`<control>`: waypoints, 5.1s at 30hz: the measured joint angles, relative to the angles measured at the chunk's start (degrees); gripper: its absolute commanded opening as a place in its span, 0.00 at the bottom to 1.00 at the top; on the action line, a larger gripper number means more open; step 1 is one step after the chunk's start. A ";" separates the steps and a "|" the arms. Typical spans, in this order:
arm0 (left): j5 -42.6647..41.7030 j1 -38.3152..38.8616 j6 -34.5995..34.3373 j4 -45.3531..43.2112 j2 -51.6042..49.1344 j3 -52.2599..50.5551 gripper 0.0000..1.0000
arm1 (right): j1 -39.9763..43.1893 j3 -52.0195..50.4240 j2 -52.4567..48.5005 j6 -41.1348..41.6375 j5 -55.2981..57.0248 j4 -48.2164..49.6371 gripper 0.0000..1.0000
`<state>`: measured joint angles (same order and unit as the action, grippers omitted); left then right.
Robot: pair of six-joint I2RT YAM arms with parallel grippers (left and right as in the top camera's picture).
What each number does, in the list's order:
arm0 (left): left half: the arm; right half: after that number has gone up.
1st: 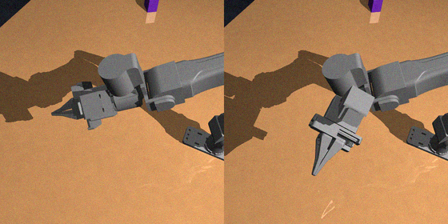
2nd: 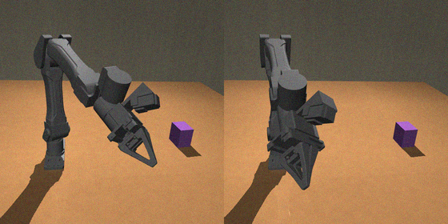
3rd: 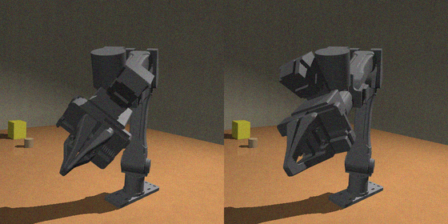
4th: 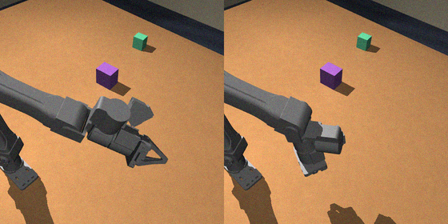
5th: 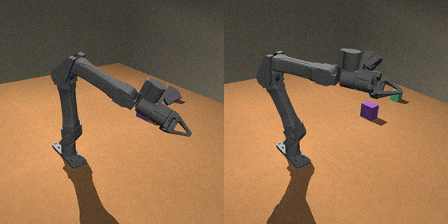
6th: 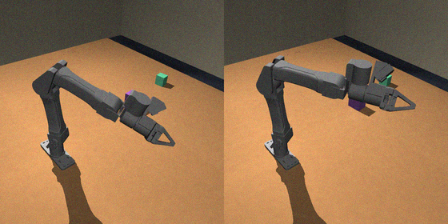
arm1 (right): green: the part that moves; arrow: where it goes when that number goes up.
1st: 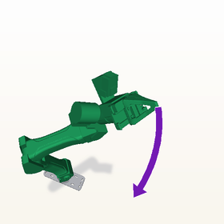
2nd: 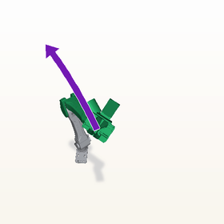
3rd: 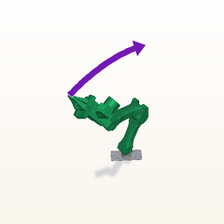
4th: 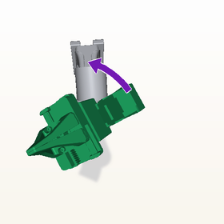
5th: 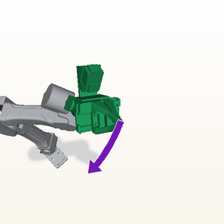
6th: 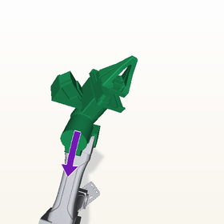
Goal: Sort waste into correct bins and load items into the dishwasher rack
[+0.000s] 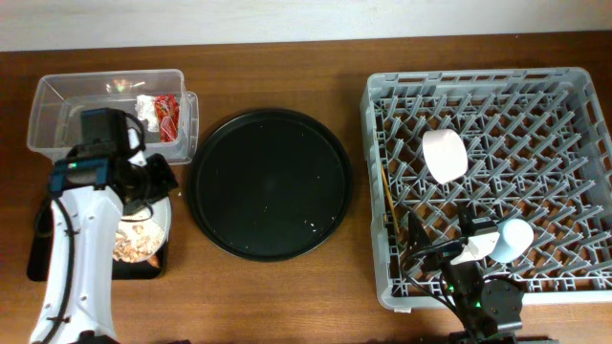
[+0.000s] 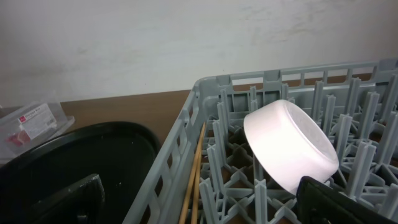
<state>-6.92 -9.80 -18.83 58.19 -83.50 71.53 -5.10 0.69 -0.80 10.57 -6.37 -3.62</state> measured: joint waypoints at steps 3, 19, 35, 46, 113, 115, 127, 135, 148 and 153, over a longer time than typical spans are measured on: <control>-8.00 -4.94 1.07 -3.30 0.00 0.00 0.00 | 0.00 0.00 0.00 0.02 -0.02 0.00 0.98; -37.18 -32.17 4.00 -11.78 3.04 -7.41 0.00 | 0.00 0.00 0.00 0.00 -0.02 0.00 0.98; -70.64 -50.25 22.97 -10.29 3.93 -14.34 0.00 | 0.00 0.00 0.00 0.02 -0.02 0.00 0.98; -62.99 -49.99 21.62 -8.28 5.73 -14.60 0.00 | 0.00 0.00 0.00 0.00 -0.02 0.00 0.98; 17.11 21.86 19.52 -41.09 70.29 -47.32 0.99 | 0.09 -0.07 0.09 0.02 0.00 0.09 0.98; 16.50 21.40 19.54 -43.39 76.67 -53.37 0.99 | 0.09 -0.07 0.11 0.04 0.00 0.07 0.98; 15.67 21.33 19.74 -54.34 82.68 -70.58 1.00 | 0.09 -0.07 0.11 0.00 -0.02 0.07 0.98; 15.67 21.33 19.74 -54.34 82.68 -70.58 0.99 | 0.09 -0.07 0.11 0.00 -0.02 0.07 0.98; 15.67 21.33 19.74 -54.36 82.68 -70.58 1.00 | 0.09 -0.07 0.11 0.02 -0.02 0.07 0.98; 15.67 21.33 19.74 -54.34 82.68 -70.58 0.99 | 0.09 -0.07 0.11 0.00 -0.02 0.07 0.98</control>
<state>8.75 11.53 0.91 3.86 -0.82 0.95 -5.02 0.62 -0.69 10.57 -6.39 -3.55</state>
